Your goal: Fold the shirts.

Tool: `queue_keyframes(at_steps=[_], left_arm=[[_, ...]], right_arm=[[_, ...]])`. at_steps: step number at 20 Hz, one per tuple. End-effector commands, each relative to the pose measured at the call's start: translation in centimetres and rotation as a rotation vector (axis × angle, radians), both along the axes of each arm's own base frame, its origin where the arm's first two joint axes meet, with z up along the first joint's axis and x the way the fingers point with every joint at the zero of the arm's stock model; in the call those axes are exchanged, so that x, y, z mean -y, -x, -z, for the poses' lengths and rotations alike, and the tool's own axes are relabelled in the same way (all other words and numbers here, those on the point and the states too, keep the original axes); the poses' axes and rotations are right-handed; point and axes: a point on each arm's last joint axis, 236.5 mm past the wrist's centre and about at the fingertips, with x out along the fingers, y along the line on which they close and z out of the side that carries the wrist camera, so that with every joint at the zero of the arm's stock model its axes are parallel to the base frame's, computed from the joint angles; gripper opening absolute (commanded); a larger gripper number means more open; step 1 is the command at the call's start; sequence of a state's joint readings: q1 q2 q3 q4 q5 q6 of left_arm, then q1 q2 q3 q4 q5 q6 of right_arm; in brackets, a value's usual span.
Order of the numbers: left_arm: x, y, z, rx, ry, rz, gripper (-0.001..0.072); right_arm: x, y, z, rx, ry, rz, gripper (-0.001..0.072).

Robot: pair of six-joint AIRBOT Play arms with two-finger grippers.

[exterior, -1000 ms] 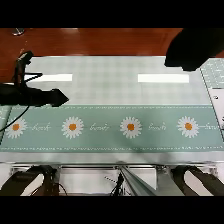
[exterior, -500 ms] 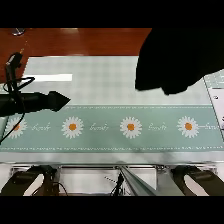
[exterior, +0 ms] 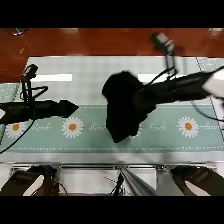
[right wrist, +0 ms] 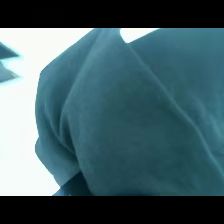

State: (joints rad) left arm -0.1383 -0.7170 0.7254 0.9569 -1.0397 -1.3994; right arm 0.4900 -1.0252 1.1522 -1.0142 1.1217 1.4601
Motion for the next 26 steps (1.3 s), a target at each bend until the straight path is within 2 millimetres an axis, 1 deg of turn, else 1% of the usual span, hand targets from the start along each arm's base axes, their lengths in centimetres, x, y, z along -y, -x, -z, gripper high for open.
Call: queue_keyframes(at_steps=[1, 2, 3, 4, 5, 6, 7, 8, 9, 10, 11, 12, 13, 14, 15, 16, 17, 18, 19, 20, 21, 23, 26], left_arm=[[0.0, 0.0, 0.5, -0.005, -0.006, 0.001, 0.0702], [0.0, 0.0, 0.7, -0.014, -0.006, 0.001, 0.0702], [0.1, -0.1, 0.9, -0.021, -0.006, 0.001, 0.0702], [0.0, -0.1, 1.0, -0.023, -0.01, 0.001, 0.0702], [-0.2, -0.2, 1.2, -0.022, -0.024, 0.001, 0.0702], [-0.5, -0.1, 1.4, -0.023, -0.044, 0.004, 0.0702], [-0.8, 0.3, 1.9, -0.038, -0.066, 0.015, 0.0702], [-1.1, 1.1, 2.4, -0.069, -0.09, 0.033, 0.0702], [-1.8, 2.0, 3.4, -0.114, -0.133, 0.043, 0.0702], [-3.2, 3.0, 4.8, -0.178, -0.196, 0.039, 0.0702], [-4.0, 3.9, 6.1, -0.234, -0.225, 0.026, 0.0702], [-4.0, 4.6, 7.2, -0.275, -0.208, 0.019, 0.0702], [-3.3, 5.0, 8.3, -0.301, -0.157, 0.002, 0.0702], [-1.9, 5.2, 9.2, -0.316, -0.075, -0.016, 0.0702], [-0.2, 5.0, 9.7, -0.306, 0.021, -0.019, 0.0702], [1.9, 4.7, 9.8, -0.282, 0.129, -0.005, 0.0702], [3.4, 4.5, 10.0, -0.268, 0.209, 0.003, 0.0702], [4.3, 4.3, 10.7, -0.27, 0.245, 0.004, 0.0702], [5.1, 4.3, 11.4, -0.283, 0.256, 0.019, 0.0702], [6.1, 4.3, 11.8, -0.304, 0.285, 0.036, 0.0702], [7.4, 4.1, 11.6, -0.305, 0.324, 0.065, 0.0702], [9.8, 4.0, 11.5, -0.296, 0.368, 0.13, 0.0702], [12.2, 3.8, 12.8, -0.348, 0.351, 0.184, 0.0702]], right_arm=[[-3.8, 2.4, 8.7, -0.209, 0.034, -0.027, 0.0023], [-4.6, 2.8, 9.7, -0.249, 0.029, -0.035, 0.0023], [-5.3, 3.0, 10.3, -0.276, 0.019, -0.036, 0.0083], [-5.5, 2.9, 10.5, -0.291, 0.009, -0.04, 0.0446], [-4.9, 2.4, 10.1, -0.271, 0.012, -0.056, 0.0623], [-3.5, 1.6, 9.5, -0.27, 0.027, -0.046, 0.0623], [-1.0, 0.2, 8.6, -0.256, 0.053, -0.015, 0.0623], [2.2, -1.4, 7.7, -0.228, 0.085, 0.037, 0.0623], [6.3, -3.0, 6.8, -0.19, 0.126, 0.117, 0.0623], [11.4, -4.6, 6.0, -0.147, 0.177, 0.23, 0.0622], [16.4, -5.4, 5.4, -0.114, 0.222, 0.351, 0.0622], [20.6, -5.5, 5.2, -0.1, 0.244, 0.46, 0.0622], [24.3, -4.9, 5.8, -0.105, 0.247, 0.573, 0.0621], [26.9, -3.9, 7.0, -0.132, 0.233, 0.672, 0.0621], [28.3, -2.5, 8.9, -0.176, 0.197, 0.751, 0.0621], [28.3, -0.9, 11.2, -0.246, 0.133, 0.807, 0.0622], [26.9, 0.5, 13.2, -0.306, 0.058, 0.817, 0.0621], [24.9, 1.3, 14.6, -0.337, -0.009, 0.786, 0.0621], [22.5, 2.0, 15.6, -0.368, -0.083, 0.74, 0.0621], [20.7, 2.7, 16.2, -0.392, -0.13, 0.699, 0.0621], [19.3, 3.3, 16.7, -0.408, -0.15, 0.662, 0.0621], [17.9, 4.2, 17.7, -0.422, -0.121, 0.612, 0.0621], [16.3, 4.2, 17.8, -0.416, -0.107, 0.584, 0.0621]])
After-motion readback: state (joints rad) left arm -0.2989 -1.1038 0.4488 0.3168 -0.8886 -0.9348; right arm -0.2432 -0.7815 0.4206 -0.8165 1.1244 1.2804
